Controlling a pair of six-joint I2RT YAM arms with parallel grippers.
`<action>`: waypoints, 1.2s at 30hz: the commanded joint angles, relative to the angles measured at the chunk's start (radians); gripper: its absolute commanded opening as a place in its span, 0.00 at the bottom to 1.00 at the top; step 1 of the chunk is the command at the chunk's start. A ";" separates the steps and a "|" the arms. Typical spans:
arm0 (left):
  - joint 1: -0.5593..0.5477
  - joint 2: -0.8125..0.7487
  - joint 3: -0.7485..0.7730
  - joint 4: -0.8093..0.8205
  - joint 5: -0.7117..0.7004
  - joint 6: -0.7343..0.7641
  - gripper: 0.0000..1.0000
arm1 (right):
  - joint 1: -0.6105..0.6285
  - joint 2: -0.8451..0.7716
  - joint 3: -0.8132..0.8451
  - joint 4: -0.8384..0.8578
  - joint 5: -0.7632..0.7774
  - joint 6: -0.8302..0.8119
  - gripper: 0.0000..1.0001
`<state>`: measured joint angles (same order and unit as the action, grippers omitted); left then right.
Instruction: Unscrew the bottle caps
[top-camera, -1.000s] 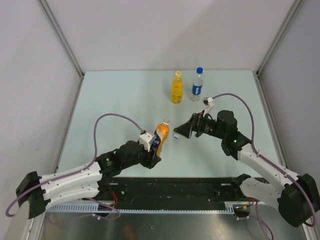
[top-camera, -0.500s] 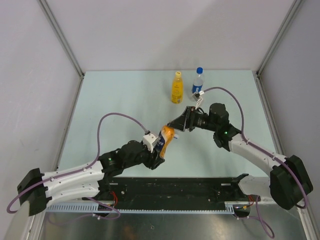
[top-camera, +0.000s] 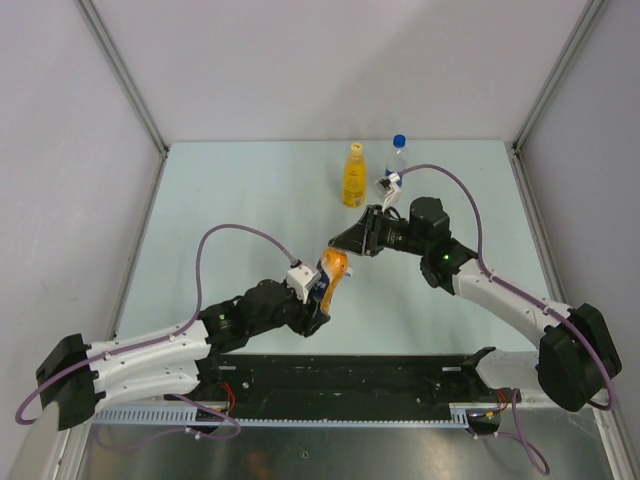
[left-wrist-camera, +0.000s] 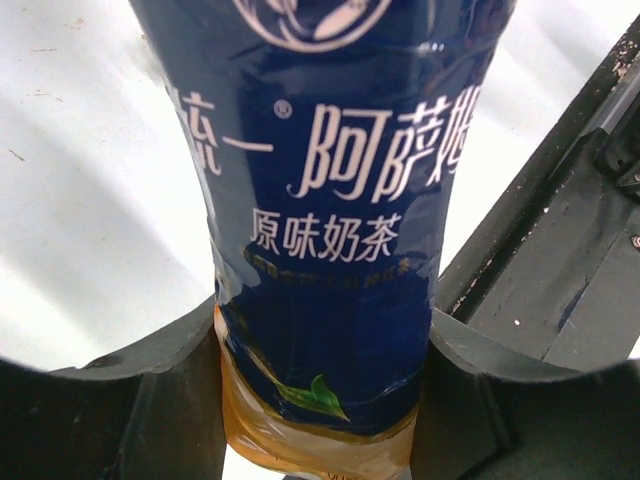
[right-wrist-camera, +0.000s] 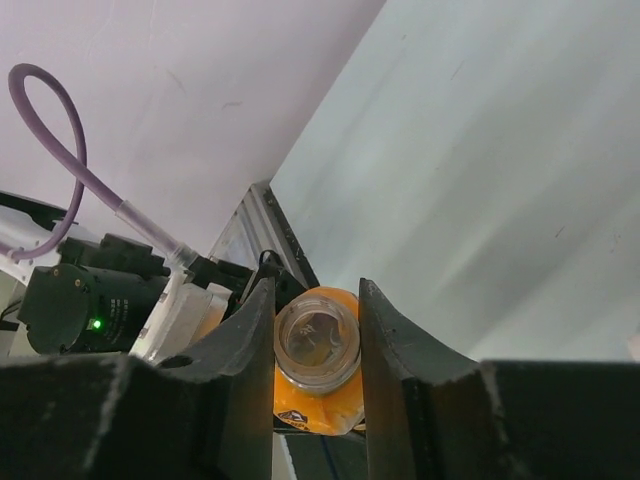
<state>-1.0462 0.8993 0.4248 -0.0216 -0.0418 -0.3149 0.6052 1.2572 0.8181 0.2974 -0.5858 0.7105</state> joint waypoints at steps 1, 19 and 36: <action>-0.008 0.007 0.057 0.056 -0.027 0.027 0.43 | 0.017 -0.025 0.048 -0.056 0.042 -0.075 0.00; -0.006 -0.124 0.097 0.057 -0.126 0.040 0.99 | 0.018 -0.285 0.065 -0.344 0.468 -0.307 0.00; -0.006 -0.093 0.046 0.058 -0.137 -0.032 1.00 | 0.018 -0.401 0.065 -0.346 0.891 -0.536 0.00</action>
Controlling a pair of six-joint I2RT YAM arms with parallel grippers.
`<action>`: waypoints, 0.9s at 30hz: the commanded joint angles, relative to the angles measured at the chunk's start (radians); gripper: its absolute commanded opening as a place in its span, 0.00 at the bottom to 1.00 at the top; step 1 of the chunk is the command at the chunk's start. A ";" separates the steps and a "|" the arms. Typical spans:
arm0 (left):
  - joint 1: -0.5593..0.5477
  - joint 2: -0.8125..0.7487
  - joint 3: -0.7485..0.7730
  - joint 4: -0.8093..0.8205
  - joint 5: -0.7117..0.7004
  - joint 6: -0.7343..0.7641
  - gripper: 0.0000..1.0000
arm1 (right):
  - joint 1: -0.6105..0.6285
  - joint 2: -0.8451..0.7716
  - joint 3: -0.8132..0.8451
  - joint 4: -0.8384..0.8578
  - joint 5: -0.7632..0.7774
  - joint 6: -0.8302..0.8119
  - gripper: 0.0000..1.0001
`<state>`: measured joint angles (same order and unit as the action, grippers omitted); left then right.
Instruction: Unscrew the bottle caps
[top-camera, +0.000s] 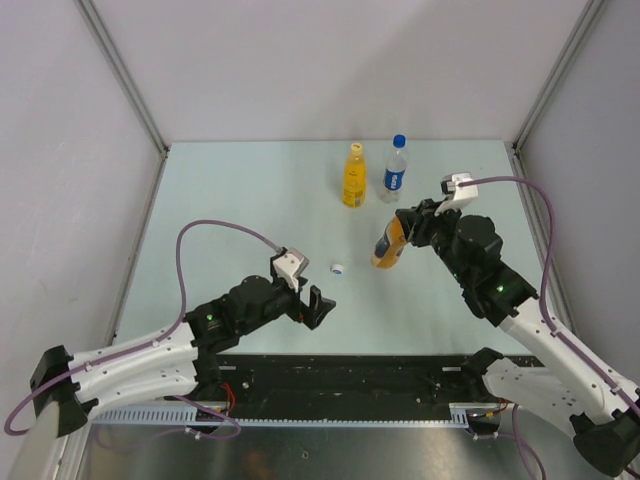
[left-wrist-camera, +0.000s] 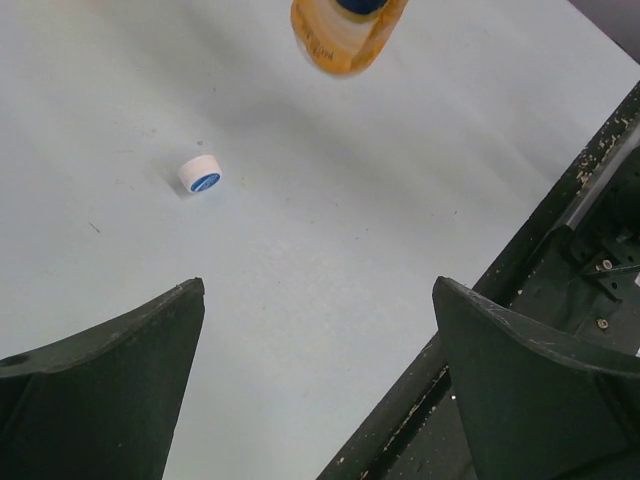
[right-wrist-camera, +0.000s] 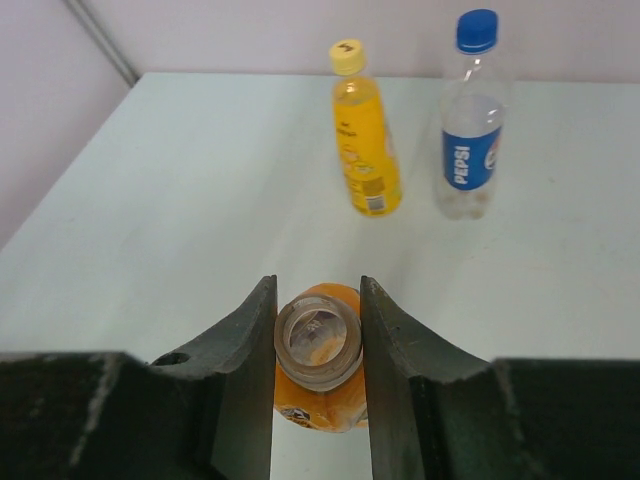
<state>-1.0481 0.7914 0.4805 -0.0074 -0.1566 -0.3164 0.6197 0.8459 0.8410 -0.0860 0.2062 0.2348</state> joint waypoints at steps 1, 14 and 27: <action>-0.005 0.019 -0.013 0.045 -0.023 -0.034 0.99 | 0.004 0.017 0.043 0.045 0.110 -0.064 0.00; -0.004 0.081 -0.042 0.052 -0.047 -0.059 0.99 | -0.053 0.187 0.041 0.151 0.225 -0.079 0.00; -0.004 0.089 -0.043 0.053 -0.015 -0.030 1.00 | -0.123 0.303 -0.015 0.178 0.126 0.031 0.06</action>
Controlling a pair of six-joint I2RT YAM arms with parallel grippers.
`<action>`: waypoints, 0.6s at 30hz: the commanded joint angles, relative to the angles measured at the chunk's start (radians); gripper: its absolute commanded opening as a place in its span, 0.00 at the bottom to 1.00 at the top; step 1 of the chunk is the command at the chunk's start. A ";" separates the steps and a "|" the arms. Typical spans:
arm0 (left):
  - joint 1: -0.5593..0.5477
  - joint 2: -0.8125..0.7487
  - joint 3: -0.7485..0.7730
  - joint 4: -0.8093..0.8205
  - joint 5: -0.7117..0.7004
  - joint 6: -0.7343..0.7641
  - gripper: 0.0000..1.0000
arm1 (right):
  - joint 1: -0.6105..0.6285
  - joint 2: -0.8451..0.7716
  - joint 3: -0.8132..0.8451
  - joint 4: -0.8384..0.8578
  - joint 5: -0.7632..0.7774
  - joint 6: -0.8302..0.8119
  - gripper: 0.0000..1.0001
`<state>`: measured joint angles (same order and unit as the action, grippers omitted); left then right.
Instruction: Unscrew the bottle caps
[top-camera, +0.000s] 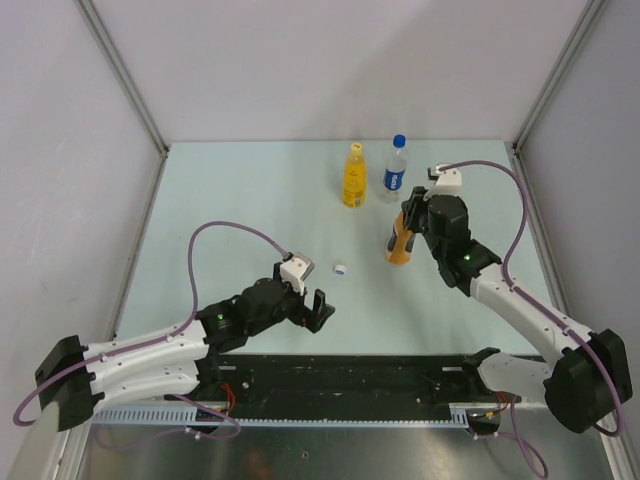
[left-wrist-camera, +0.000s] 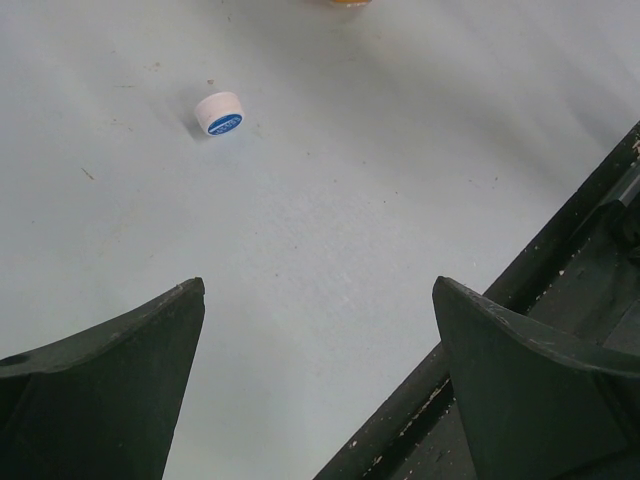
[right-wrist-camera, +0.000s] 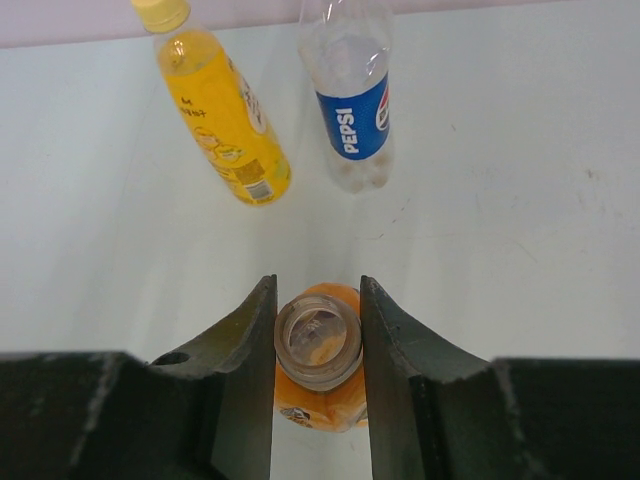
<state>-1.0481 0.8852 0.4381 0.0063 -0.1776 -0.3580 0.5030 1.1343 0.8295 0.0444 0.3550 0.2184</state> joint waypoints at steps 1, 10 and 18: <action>-0.004 -0.008 -0.001 0.040 0.006 0.014 1.00 | -0.007 0.018 -0.003 0.037 -0.028 0.056 0.10; -0.004 -0.016 0.010 0.040 0.009 0.047 0.99 | -0.009 0.026 -0.014 -0.016 -0.115 0.111 0.43; -0.005 -0.013 0.017 0.039 0.017 0.049 0.99 | -0.010 -0.078 -0.024 -0.033 -0.169 0.125 0.86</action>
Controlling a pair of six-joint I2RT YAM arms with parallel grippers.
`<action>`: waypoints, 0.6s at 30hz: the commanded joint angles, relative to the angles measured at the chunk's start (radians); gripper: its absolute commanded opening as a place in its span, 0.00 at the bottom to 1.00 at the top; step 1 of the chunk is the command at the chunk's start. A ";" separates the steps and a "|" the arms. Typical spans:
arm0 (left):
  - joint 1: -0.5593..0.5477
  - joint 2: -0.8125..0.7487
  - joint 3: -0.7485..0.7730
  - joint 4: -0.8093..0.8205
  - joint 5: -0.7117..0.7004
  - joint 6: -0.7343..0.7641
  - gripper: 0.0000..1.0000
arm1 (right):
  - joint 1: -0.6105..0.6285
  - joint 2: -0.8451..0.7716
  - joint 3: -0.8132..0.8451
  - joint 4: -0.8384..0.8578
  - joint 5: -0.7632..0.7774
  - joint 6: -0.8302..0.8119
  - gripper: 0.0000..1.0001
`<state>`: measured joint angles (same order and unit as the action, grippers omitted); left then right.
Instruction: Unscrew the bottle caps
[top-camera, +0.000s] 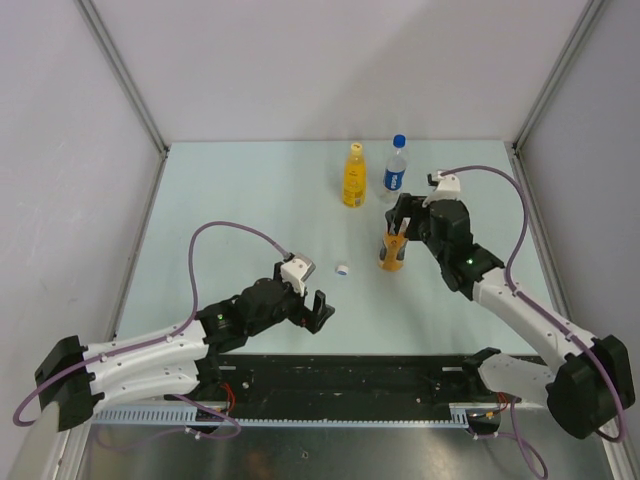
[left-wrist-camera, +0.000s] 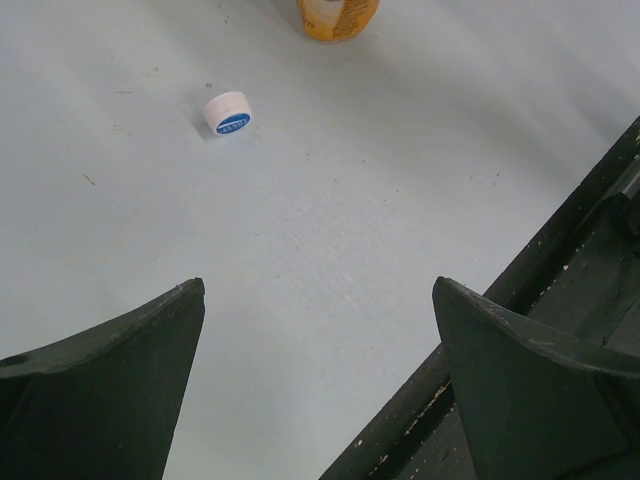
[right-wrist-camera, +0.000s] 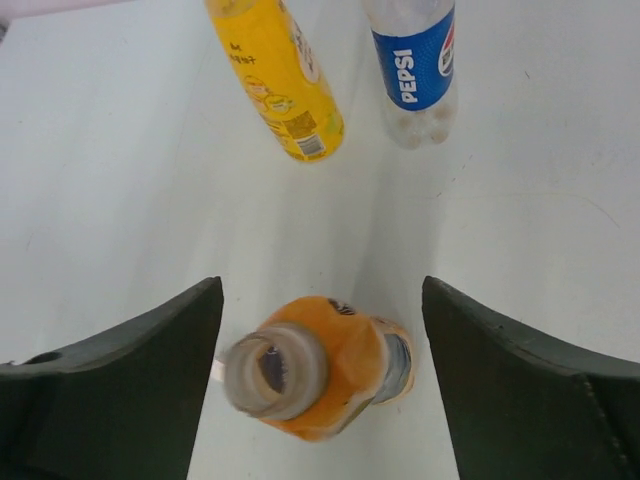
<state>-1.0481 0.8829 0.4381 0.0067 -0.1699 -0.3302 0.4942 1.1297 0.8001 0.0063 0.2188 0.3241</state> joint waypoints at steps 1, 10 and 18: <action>-0.004 -0.013 0.016 0.040 0.012 0.020 0.99 | -0.002 -0.087 0.005 0.003 -0.042 0.022 0.89; 0.015 0.026 0.036 0.052 0.020 0.042 1.00 | -0.006 -0.193 0.006 -0.002 -0.164 0.051 0.99; 0.161 0.194 0.133 0.152 0.144 0.065 1.00 | -0.038 -0.265 0.006 -0.054 -0.274 0.064 0.99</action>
<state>-0.9615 1.0050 0.4828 0.0479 -0.0990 -0.3027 0.4767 0.9047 0.7986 -0.0334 0.0288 0.3698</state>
